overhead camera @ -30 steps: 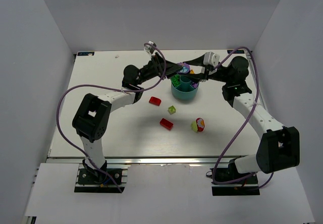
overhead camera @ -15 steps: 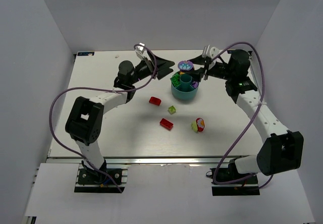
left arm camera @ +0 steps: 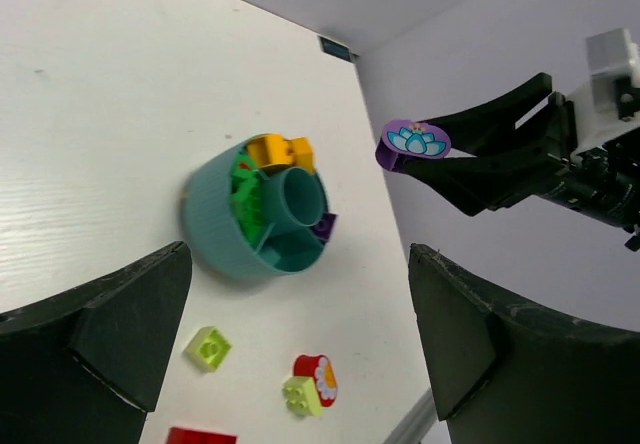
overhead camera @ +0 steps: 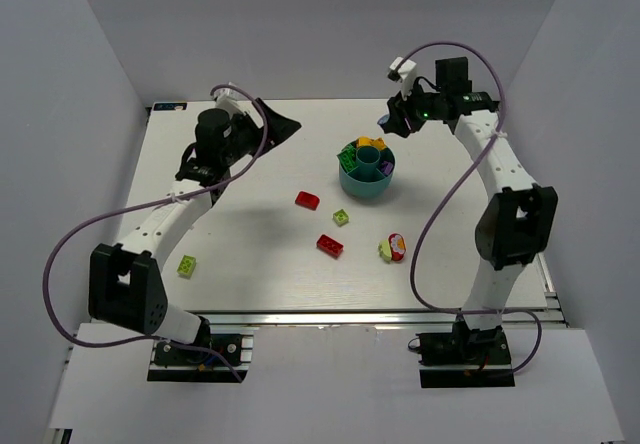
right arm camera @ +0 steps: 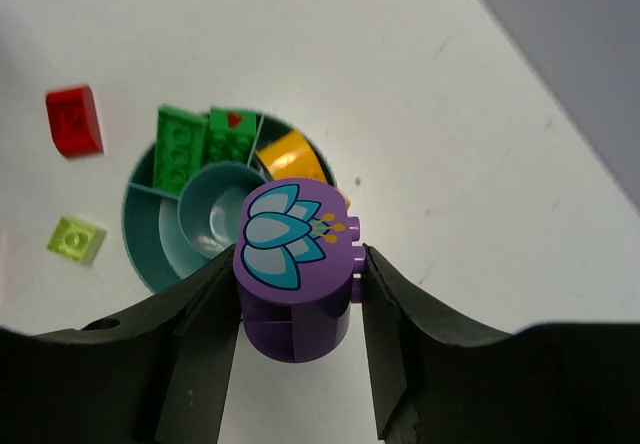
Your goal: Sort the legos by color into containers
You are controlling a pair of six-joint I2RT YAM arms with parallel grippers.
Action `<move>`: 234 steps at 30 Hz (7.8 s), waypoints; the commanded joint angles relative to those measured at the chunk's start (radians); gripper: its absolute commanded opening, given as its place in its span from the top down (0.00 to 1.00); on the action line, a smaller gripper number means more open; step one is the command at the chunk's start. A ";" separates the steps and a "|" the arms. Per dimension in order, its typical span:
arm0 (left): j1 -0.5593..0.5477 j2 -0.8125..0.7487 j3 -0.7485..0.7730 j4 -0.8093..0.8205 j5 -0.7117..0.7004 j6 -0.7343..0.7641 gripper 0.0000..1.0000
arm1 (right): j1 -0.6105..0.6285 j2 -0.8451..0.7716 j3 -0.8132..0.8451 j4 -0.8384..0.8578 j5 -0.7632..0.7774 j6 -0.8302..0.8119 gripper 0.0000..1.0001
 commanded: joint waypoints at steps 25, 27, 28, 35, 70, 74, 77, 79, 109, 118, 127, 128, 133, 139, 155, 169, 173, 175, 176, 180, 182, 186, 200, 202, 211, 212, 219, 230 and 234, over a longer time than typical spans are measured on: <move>0.064 -0.196 -0.205 -0.081 -0.053 0.051 0.02 | 0.002 0.207 0.160 -0.374 0.082 -0.119 1.00; 0.067 -0.202 -0.212 -0.081 -0.051 0.051 0.02 | 0.002 0.212 0.165 -0.373 0.085 -0.119 1.00; 0.070 -0.202 -0.213 -0.079 -0.051 0.051 0.02 | 0.002 0.216 0.167 -0.374 0.088 -0.122 1.00; 0.078 -0.208 -0.230 -0.072 -0.045 0.044 0.02 | 0.004 0.242 0.170 -0.367 0.096 -0.127 1.00; 0.096 -0.178 -0.227 -0.047 -0.016 0.027 0.02 | 0.056 0.196 0.185 -0.371 0.097 -0.196 0.25; 0.096 -0.184 -0.224 -0.061 -0.033 0.035 0.02 | 0.056 0.167 0.226 -0.353 0.087 -0.164 0.26; 0.104 -0.188 -0.221 -0.090 -0.063 0.038 0.02 | 0.050 0.120 0.246 -0.341 0.081 -0.157 0.24; 0.114 -0.191 -0.225 -0.098 -0.078 0.033 0.02 | 0.042 0.094 0.245 -0.330 0.071 -0.157 0.19; 0.344 -0.526 -0.278 -0.743 -0.464 -0.036 0.22 | 0.287 -0.327 -0.665 -0.008 0.017 -0.150 0.17; 0.348 -0.520 -0.228 -0.889 -0.447 -0.070 0.09 | 0.425 -0.177 -0.531 0.271 0.149 0.131 0.11; 0.348 -0.555 -0.225 -0.925 -0.430 -0.041 0.09 | 0.474 0.091 -0.236 0.238 0.166 0.105 0.11; 0.348 -0.557 -0.228 -0.916 -0.425 -0.039 0.09 | 0.474 0.118 -0.184 0.200 0.168 0.105 0.11; 0.348 -0.586 -0.247 -0.885 -0.425 -0.021 0.09 | 0.488 0.202 -0.002 0.117 0.186 0.131 0.11; 0.348 -0.673 -0.273 -0.905 -0.408 -0.033 0.09 | 0.531 0.328 0.117 -0.001 0.263 0.142 0.11; 0.349 -0.845 -0.342 -0.986 -0.392 -0.113 0.09 | 0.565 0.492 0.240 -0.103 0.459 0.036 0.12; 0.349 -0.833 -0.337 -0.988 -0.387 -0.110 0.10 | 0.573 0.521 0.234 -0.106 0.393 0.014 0.29; 0.348 -0.840 -0.337 -0.998 -0.387 -0.113 0.09 | 0.576 0.529 0.234 -0.091 0.393 0.014 0.41; 0.348 -0.846 -0.339 -1.000 -0.387 -0.119 0.10 | 0.576 0.523 0.233 -0.078 0.389 0.014 0.50; 0.349 -0.848 -0.339 -1.000 -0.387 -0.120 0.09 | 0.576 0.520 0.231 -0.075 0.383 0.013 0.62; 0.348 -0.854 -0.343 -0.995 -0.387 -0.126 0.09 | 0.570 0.457 0.184 -0.031 0.325 0.033 0.90; 0.349 -0.854 -0.347 -0.988 -0.384 -0.128 0.10 | 0.559 0.381 0.133 0.041 0.280 0.054 0.99; 0.348 -0.850 -0.347 -0.969 -0.379 -0.126 0.10 | 0.513 0.194 -0.065 0.240 0.223 0.175 1.00; 0.348 -0.836 -0.399 -0.873 -0.333 -0.130 0.10 | 0.396 -0.253 -0.587 0.707 0.334 0.378 1.00; 0.348 -0.836 -0.402 -0.869 -0.333 -0.133 0.10 | 0.390 -0.238 -0.568 0.683 0.343 0.406 1.00; 0.348 -0.860 -0.423 -0.868 -0.333 -0.146 0.10 | 0.370 -0.173 -0.535 0.716 0.421 0.439 1.00; 0.349 -0.866 -0.426 -0.866 -0.333 -0.149 0.09 | 0.372 -0.169 -0.533 0.713 0.426 0.439 1.00; 0.348 -0.882 -0.445 -0.872 -0.333 -0.156 0.09 | 0.372 -0.130 -0.530 0.716 0.464 0.418 1.00; 0.349 -0.868 -0.459 -0.849 -0.296 -0.154 0.10 | 0.356 -0.112 -0.548 0.741 0.499 0.375 1.00; 0.348 -0.862 -0.462 -0.843 -0.293 -0.151 0.09 | 0.344 -0.107 -0.554 0.742 0.496 0.361 1.00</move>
